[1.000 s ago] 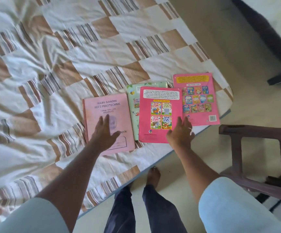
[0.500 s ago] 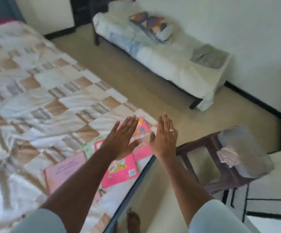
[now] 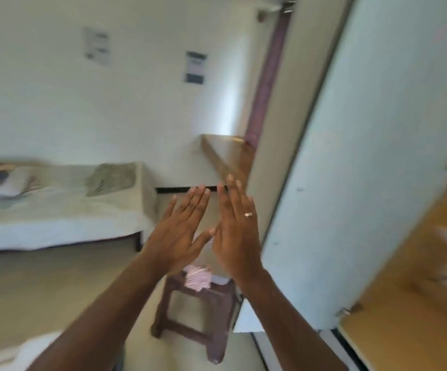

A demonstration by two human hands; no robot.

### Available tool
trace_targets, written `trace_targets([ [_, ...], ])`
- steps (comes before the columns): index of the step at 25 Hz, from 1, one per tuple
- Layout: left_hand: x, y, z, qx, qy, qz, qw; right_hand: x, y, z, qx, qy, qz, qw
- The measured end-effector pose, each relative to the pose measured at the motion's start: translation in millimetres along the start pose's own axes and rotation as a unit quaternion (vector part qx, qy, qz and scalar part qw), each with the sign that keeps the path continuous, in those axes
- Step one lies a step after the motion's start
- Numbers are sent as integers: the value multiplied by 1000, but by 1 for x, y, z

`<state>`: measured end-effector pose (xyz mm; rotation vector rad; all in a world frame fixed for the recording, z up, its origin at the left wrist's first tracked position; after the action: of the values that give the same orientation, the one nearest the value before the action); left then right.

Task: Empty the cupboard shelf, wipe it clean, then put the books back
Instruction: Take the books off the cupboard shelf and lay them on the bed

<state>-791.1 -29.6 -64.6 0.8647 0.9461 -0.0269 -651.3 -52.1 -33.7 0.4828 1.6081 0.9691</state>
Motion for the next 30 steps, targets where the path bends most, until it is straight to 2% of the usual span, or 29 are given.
trace_targets([
  [3,45,61,98,120,-65,2,991,-73,-34,95,113,-72,55,989],
  [7,112,90,210,249,-105,-32,962,-146,-99,201,212,-197,56,956],
  [14,217,122,349,316,-156,-156,923,-229,-167,316,336,-341,42,877],
  [17,255,145,390,357,-159,-197,899,-239,-168,362,357,-355,53,862],
  [19,273,166,406,349,-175,-221,894,-244,-167,395,379,-353,59,854],
  [21,294,195,408,266,-240,-246,901,-252,-172,427,408,-346,72,842],
  [23,323,221,409,127,-354,-281,883,-261,-177,455,438,-333,94,830],
  [24,334,232,408,49,-436,-273,856,-264,-178,466,449,-326,104,825],
  [26,352,245,420,-119,-565,-255,775,-274,-185,488,466,-320,114,817],
  [28,375,248,440,-279,-601,-266,701,-284,-195,509,474,-330,118,808],
  [30,393,247,451,-369,-638,-260,624,-292,-203,525,474,-333,104,808],
])
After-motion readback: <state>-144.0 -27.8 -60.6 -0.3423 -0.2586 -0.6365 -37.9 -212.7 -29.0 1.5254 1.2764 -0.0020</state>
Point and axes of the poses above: each hand's wrist, its own y-axis towards the middle knuckle, its own x-axis out of the palm, z = x × y, the point moved 4 cm from there along y, towards the middle knuckle, and after that the axes turned 15 degrees about -y, right-handed, at the moved point
